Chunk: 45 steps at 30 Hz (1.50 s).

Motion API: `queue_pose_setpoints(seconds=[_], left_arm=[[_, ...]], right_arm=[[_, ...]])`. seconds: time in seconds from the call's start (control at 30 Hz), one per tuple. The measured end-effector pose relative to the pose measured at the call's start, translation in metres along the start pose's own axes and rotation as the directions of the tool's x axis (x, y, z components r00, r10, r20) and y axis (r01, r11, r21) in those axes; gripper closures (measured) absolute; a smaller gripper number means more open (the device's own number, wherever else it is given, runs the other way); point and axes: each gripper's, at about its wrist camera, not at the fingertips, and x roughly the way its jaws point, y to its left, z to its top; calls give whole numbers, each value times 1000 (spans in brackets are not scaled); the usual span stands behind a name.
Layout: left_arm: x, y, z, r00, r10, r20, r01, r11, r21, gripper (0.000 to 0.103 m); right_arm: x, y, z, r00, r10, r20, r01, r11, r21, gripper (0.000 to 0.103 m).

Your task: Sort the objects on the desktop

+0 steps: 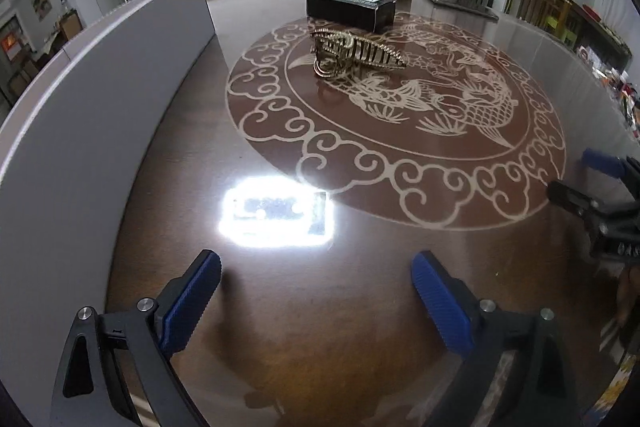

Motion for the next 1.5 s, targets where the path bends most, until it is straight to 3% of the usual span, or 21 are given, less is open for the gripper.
queue_pose_setpoints(seconds=[0.27, 0.33, 0.57, 0.73, 1.07, 1.5], left_arm=[[22, -2, 33, 998, -10, -69, 4, 996, -84, 0], [25, -7, 47, 996, -42, -83, 34, 995, -97, 0], [9, -30, 121, 998, -55, 33, 59, 989, -137, 0], [37, -43, 157, 996, 88, -12, -88, 988, -131, 0], [76, -45, 150, 980, 175, -91, -182, 981, -72, 0], [72, 4, 128, 992, 45, -114, -62, 987, -150, 0]], right_arm=[[0, 0, 0, 1000, 1, 0, -1, 1000, 0, 0], [0, 0, 0, 1000, 1, 0, -1, 1000, 0, 0], [0, 0, 0, 1000, 1, 0, -1, 1000, -1, 0], [0, 0, 1, 1000, 3, -1, -3, 1000, -4, 0], [-1, 0, 0, 1000, 4, -1, -4, 1000, -5, 0], [-1, 0, 0, 1000, 5, -2, -5, 1000, -5, 0]])
